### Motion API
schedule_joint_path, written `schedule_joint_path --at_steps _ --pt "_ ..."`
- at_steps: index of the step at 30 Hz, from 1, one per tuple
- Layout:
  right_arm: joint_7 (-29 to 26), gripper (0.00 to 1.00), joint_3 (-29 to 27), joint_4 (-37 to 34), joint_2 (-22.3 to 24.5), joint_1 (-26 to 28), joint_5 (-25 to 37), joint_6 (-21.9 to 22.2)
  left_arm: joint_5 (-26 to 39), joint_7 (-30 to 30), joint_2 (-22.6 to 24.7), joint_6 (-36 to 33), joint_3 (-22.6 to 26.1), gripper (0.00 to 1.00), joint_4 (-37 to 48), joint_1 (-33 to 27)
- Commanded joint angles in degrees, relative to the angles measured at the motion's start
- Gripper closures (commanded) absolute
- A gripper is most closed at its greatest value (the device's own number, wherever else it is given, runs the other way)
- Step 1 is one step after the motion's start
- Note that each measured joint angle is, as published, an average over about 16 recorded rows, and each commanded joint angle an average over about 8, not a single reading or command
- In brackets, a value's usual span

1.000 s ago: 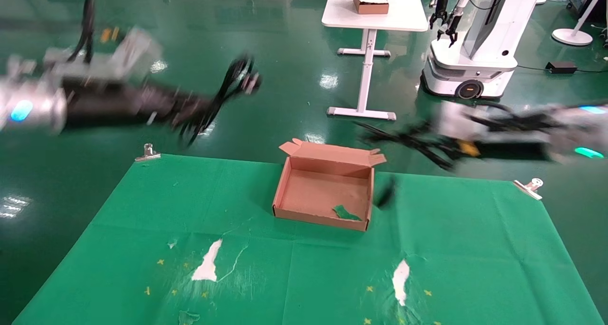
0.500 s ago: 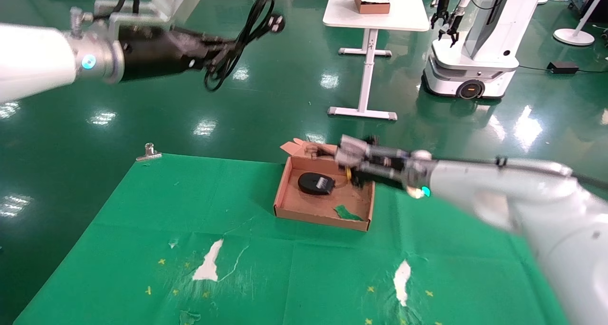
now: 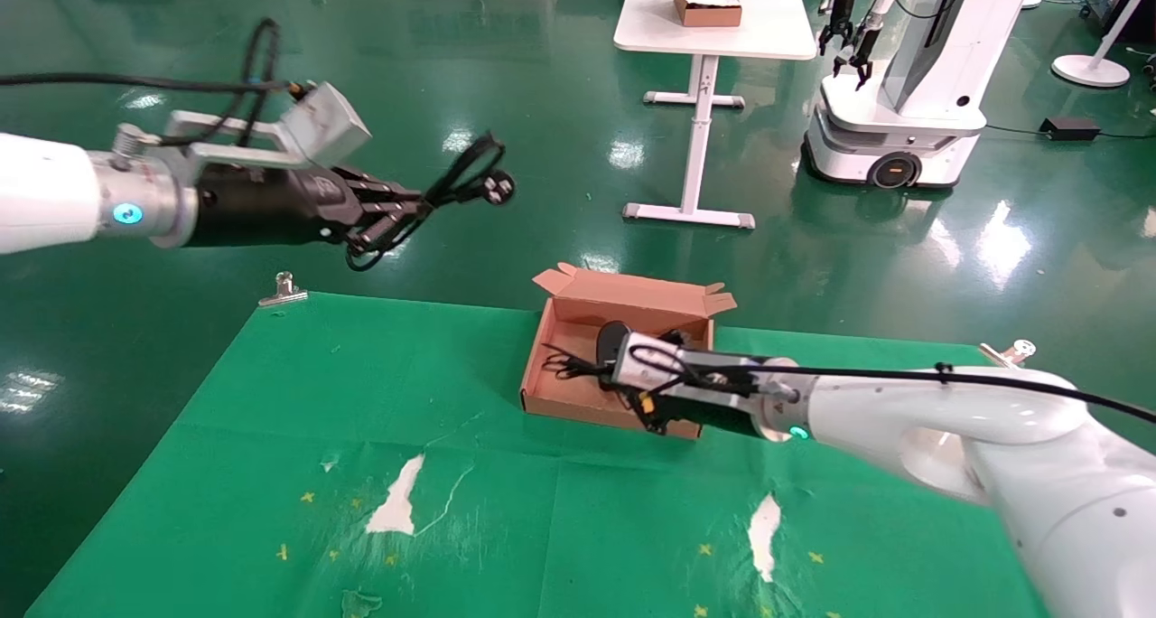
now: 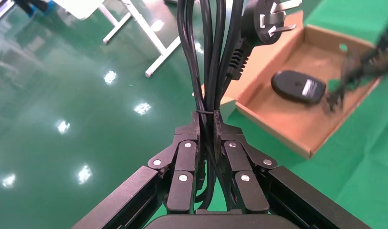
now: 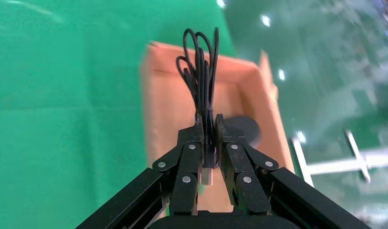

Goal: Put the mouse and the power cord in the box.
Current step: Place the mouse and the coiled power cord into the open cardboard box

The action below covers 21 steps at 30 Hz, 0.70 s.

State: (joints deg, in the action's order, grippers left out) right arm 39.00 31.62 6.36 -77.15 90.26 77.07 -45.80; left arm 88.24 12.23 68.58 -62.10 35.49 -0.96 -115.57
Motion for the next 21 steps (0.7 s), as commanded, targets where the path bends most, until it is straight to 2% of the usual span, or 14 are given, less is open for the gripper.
schedule_joint_path --at_steps 1,8,13,17,21 --pt "-0.6 0.0 -0.2 -0.6 0.1 -0.1 -0.7 1.0 0.6 1.1 0.5 0.3 0.4 1.0 -0.6 0.2" --pt "0.4 0.0 -2.9 -2.5 2.3 0.9 -4.4 7.5 1.4 3.0 4.6 0.7 1.0 1.0 -1.2 1.4" --pt "3.6 0.0 -3.9 -1.9 6.8 4.4 -5.5 8.6 1.3 4.3 8.7 3.1 1.4 1.0 -4.0 5.0" --pt "6.7 0.0 -4.2 -0.5 12.4 8.3 -5.7 4.9 -0.2 2.5 10.2 4.5 2.7 1.0 -10.3 10.0" --pt "9.0 0.0 -4.2 1.5 19.6 12.2 -5.8 -4.7 -1.1 -1.7 10.3 4.1 6.8 1.0 -17.8 14.2"
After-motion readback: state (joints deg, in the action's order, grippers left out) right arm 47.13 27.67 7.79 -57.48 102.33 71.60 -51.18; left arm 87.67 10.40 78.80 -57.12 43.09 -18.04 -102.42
